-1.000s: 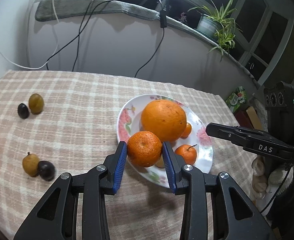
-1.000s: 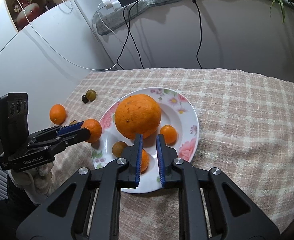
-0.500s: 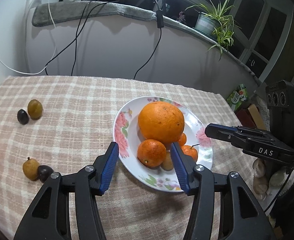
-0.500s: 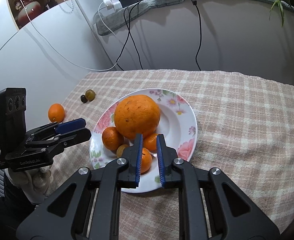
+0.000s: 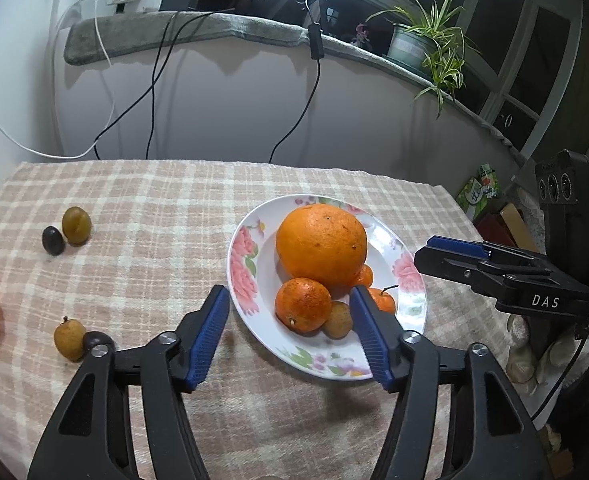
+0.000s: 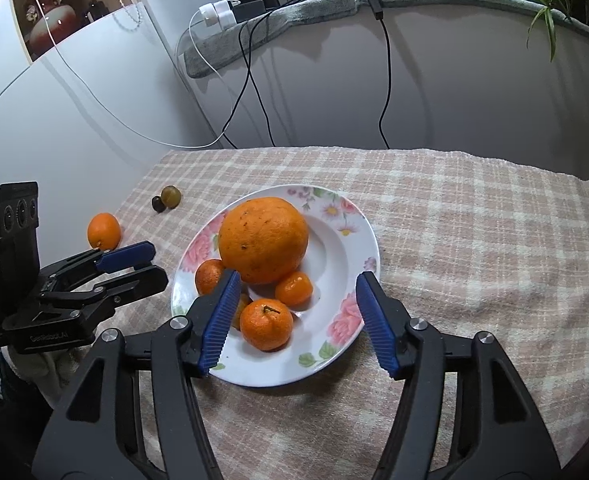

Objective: Organize fruits
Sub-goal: 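Lower the tangerines onto the plate and open both grippers, then move both grippers away from the plate back to the remaining fruit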

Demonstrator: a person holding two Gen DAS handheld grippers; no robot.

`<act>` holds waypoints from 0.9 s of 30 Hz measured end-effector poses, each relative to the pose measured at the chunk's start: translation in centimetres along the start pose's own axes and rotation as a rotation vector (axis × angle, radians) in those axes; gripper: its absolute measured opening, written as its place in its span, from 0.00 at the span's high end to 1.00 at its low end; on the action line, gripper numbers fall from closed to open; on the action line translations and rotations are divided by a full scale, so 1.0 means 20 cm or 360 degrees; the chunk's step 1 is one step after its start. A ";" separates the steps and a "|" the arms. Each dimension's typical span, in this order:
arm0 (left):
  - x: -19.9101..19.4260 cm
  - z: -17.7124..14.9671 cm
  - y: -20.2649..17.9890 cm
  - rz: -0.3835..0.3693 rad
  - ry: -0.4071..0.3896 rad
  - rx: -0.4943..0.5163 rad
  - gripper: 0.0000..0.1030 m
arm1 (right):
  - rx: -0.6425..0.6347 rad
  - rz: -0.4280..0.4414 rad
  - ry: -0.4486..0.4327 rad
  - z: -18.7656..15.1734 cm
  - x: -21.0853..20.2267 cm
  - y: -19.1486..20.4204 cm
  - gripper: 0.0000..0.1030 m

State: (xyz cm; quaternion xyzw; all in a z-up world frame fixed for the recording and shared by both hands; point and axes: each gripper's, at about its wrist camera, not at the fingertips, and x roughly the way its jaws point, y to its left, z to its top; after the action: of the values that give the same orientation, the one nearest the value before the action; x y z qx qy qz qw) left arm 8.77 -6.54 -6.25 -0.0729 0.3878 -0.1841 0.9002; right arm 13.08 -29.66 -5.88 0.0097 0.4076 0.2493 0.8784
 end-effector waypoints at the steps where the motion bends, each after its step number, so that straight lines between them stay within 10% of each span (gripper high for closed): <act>1: 0.00 0.00 0.00 0.0005 -0.0003 0.0005 0.39 | 0.0001 -0.0006 0.0003 0.00 0.00 0.00 0.39; 27: -0.08 -0.02 0.06 0.0055 -0.0063 -0.0002 0.39 | -0.0029 0.0024 -0.0109 0.02 -0.01 0.09 0.39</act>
State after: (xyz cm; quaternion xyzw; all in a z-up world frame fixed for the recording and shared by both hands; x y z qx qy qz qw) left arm 7.76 -4.87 -5.76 -0.0704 0.3713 -0.1668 0.9107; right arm 12.42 -28.15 -5.10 0.0132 0.3748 0.2591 0.8900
